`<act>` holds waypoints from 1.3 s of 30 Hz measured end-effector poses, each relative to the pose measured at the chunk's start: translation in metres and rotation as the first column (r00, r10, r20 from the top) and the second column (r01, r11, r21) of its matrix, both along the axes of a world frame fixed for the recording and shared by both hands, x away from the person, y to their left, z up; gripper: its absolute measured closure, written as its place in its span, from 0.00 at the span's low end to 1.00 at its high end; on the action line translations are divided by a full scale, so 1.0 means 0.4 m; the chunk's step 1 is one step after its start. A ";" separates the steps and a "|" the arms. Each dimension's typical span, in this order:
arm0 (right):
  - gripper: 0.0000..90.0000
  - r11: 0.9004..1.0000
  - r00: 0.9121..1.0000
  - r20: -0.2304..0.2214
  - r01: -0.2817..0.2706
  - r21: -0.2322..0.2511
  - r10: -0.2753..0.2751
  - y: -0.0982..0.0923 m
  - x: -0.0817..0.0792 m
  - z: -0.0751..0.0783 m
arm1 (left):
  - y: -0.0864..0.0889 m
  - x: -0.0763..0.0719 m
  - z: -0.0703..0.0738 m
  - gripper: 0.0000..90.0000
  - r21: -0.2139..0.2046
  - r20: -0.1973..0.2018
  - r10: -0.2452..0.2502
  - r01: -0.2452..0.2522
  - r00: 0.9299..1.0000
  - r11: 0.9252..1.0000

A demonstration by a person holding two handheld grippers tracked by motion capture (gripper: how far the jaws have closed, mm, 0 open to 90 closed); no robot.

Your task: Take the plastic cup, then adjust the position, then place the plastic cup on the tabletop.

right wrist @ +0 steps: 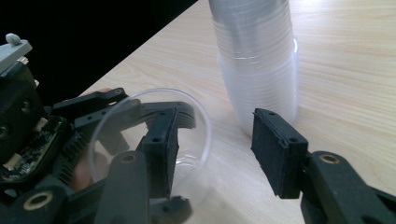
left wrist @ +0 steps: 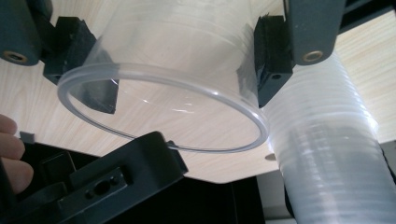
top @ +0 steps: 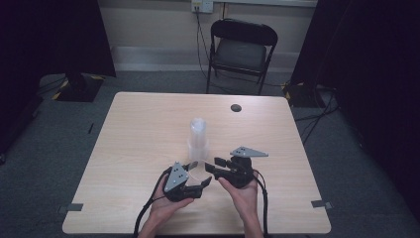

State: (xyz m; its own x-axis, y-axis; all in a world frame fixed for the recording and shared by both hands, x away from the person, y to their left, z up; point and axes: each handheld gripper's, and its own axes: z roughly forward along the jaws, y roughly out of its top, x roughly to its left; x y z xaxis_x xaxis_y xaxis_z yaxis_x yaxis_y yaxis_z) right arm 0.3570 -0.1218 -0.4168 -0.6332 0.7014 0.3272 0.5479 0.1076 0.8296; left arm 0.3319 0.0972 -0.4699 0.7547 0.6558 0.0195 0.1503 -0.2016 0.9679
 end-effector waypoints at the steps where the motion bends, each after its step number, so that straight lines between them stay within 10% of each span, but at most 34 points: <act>1: 0.55 1.000 1.000 0.003 0.010 0.005 -0.010 -0.005 -0.001 0.000 | 0.002 0.001 0.000 0.33 -0.001 -0.002 0.007 -0.007 1.000 1.000; 20: 0.43 0.997 0.997 0.030 0.074 -0.019 -0.073 -0.050 -0.014 -0.032 | 0.077 0.033 0.012 0.33 -0.083 -0.076 0.111 -0.118 0.991 0.990; 39: 0.42 0.994 0.994 0.015 0.111 -0.014 -0.111 -0.079 -0.018 -0.057 | 0.156 0.095 0.033 0.34 -0.115 -0.125 0.253 -0.267 0.959 0.957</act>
